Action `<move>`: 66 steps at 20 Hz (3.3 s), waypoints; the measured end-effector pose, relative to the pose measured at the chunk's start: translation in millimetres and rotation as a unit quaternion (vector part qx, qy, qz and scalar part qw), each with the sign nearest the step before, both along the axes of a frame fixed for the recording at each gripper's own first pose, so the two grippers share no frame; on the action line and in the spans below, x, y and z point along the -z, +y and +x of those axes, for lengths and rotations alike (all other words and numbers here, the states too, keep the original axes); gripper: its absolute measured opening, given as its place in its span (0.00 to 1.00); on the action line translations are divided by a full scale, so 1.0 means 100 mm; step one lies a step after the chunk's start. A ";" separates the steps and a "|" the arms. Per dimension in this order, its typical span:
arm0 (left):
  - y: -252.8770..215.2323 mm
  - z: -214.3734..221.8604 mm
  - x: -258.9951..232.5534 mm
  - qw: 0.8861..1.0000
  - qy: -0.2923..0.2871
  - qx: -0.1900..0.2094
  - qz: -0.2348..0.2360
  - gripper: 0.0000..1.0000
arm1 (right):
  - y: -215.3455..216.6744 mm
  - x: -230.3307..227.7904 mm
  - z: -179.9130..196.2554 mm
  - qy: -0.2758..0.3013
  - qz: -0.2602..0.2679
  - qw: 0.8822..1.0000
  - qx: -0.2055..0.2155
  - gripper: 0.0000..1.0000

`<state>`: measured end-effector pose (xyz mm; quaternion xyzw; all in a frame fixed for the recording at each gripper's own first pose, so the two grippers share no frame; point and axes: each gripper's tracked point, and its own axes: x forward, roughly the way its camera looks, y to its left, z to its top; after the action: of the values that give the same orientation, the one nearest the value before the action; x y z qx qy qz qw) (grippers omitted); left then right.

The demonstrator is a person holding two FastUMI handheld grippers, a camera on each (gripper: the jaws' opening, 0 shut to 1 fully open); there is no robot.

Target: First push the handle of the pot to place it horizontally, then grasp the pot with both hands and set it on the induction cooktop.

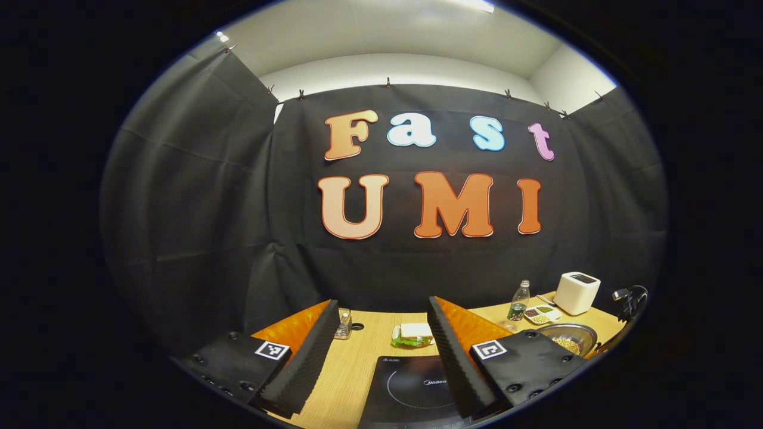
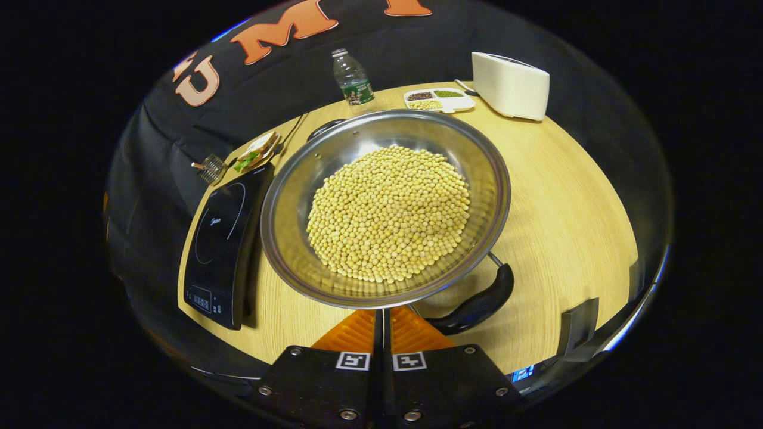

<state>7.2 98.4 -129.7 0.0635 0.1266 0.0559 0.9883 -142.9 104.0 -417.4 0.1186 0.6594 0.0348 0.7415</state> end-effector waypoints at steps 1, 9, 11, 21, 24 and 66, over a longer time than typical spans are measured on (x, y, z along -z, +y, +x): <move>0.01 0.01 0.00 1.000 0.001 -0.001 0.001 0.97 | -0.05 0.02 0.00 0.002 -0.003 1.000 0.000 0.00; 0.04 0.03 0.08 1.000 0.011 -0.007 -0.005 0.96 | -0.37 0.14 0.06 0.017 -0.022 0.999 0.016 0.00; 0.03 0.02 0.10 1.000 0.015 -0.007 -0.008 0.96 | -0.52 0.19 0.06 0.022 -0.042 0.999 0.014 0.00; -0.01 0.03 0.19 1.000 0.024 -0.006 -0.010 0.97 | -0.91 0.33 0.12 0.042 -0.053 0.995 0.070 0.00; 0.01 0.03 0.21 1.000 0.025 -0.008 -0.012 0.96 | -1.00 0.34 0.20 0.040 -0.059 0.994 0.080 0.00; -1.02 0.12 1.17 0.980 0.164 0.085 -0.078 0.96 | -1.61 0.50 1.38 0.006 -0.070 0.996 0.061 0.12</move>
<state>19.4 -3.9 -247.1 0.0050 0.2853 -0.0501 0.9571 -4.7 -56.8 -467.6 0.1067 0.6559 -0.0571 0.7451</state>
